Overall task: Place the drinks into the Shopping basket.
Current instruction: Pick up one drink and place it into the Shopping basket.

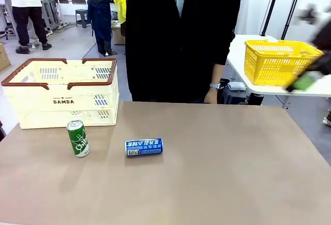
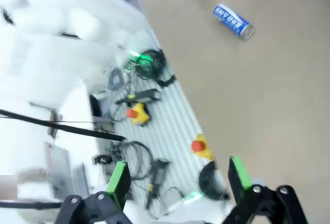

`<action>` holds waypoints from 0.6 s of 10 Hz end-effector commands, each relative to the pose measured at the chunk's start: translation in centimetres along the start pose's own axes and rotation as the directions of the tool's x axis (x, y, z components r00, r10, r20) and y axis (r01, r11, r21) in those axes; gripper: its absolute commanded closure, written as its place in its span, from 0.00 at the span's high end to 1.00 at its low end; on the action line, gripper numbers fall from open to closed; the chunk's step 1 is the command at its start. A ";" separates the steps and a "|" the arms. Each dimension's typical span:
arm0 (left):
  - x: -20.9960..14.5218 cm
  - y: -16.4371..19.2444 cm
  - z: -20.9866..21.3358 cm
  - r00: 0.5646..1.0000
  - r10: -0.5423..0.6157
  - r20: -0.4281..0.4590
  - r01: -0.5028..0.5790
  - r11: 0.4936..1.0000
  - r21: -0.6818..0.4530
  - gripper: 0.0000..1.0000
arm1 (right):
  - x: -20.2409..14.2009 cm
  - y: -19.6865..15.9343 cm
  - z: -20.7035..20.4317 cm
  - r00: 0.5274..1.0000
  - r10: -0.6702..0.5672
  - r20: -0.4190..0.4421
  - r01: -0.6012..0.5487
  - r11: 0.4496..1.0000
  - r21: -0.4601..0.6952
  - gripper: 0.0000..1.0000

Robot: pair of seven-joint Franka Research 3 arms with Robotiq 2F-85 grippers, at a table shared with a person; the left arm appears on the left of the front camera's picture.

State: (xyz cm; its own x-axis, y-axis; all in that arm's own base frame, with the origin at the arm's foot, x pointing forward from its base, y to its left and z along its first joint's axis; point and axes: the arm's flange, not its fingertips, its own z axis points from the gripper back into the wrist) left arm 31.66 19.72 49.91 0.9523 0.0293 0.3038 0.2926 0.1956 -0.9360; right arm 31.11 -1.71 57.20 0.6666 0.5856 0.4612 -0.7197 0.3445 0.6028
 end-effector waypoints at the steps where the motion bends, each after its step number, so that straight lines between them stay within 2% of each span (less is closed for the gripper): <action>1: -0.1 -0.4 0.0 1.000 -0.006 -0.001 0.006 1.000 -0.011 1.00 | -6.6 -2.9 4.0 0.801 -0.383 0.460 0.302 0.922 0.241 1.00; 2: -0.1 -0.4 0.0 1.000 -0.006 -0.001 0.006 1.000 -0.011 1.00 | -11.1 -4.3 5.0 0.680 -0.467 0.565 0.346 0.884 0.314 1.00; 4: -0.1 -0.4 0.0 1.000 -0.006 -0.001 0.006 1.000 -0.011 1.00 | -17.3 -7.0 3.6 0.512 -0.522 0.683 0.357 0.852 0.383 1.00; 5: -0.1 -0.4 0.0 1.000 -0.006 -0.001 0.006 1.000 -0.011 1.00 | -17.8 -7.6 2.4 0.526 -0.498 0.690 0.381 0.863 0.332 1.00; 6: -0.1 -0.4 0.0 1.000 -0.006 -0.001 0.006 1.000 -0.011 1.00 | -17.9 -5.9 5.7 0.804 -0.426 0.415 0.351 0.903 0.249 1.00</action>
State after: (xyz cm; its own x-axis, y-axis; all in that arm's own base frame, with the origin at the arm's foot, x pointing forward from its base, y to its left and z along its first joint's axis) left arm 31.66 19.72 49.91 0.9523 0.0292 0.3038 0.2926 0.1957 -0.9360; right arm 23.84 -19.27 45.67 0.9204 -0.1570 0.3581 -0.3008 0.3006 0.9051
